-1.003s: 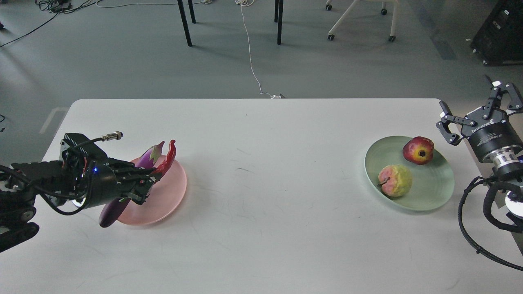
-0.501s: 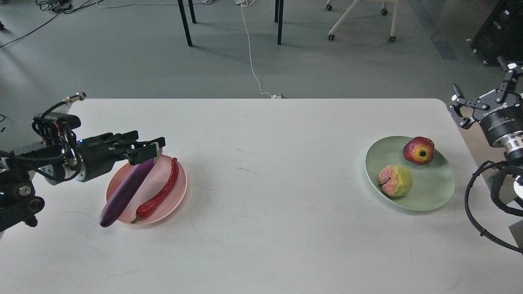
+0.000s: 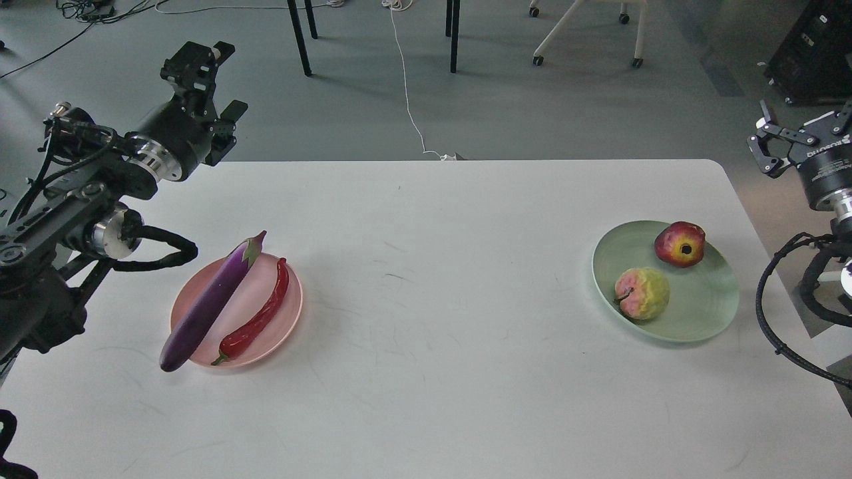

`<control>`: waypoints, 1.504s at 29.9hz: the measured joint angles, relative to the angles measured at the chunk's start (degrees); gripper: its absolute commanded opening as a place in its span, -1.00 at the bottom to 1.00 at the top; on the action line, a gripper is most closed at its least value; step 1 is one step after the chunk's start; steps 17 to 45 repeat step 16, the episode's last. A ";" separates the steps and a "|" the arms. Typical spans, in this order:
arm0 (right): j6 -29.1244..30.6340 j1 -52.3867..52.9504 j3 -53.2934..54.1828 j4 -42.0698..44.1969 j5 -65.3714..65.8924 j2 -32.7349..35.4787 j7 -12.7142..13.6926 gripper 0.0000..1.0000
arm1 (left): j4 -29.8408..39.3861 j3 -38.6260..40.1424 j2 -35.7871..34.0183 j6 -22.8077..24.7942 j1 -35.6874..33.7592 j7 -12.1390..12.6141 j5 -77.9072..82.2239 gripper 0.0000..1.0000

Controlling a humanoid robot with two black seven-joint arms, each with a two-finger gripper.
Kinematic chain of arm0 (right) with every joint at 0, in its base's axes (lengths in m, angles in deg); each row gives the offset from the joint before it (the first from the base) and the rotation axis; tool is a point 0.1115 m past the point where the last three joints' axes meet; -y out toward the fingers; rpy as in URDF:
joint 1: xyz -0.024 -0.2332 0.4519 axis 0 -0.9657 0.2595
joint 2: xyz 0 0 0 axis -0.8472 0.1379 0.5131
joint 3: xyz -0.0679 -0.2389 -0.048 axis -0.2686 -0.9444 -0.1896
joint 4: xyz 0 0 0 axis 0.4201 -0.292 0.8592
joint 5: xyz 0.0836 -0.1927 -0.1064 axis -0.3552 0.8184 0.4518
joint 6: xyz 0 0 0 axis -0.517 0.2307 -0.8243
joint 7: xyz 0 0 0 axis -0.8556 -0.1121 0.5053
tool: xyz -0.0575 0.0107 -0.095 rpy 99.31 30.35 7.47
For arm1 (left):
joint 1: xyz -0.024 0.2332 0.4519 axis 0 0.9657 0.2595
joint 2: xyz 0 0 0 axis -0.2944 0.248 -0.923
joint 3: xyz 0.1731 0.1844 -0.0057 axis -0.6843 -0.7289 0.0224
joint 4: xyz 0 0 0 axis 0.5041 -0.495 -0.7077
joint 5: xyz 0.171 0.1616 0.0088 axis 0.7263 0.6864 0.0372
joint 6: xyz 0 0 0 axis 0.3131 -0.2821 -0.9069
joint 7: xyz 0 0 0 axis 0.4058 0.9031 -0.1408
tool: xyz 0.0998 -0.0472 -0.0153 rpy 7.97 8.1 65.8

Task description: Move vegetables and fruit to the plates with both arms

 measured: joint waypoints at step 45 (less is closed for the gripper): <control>0.00 3.93 7.03 8.80 -2.92 -11.23 6.19 0.99 | -15.80 6.69 7.35 13.92 -0.71 0.04 -26.51 0.95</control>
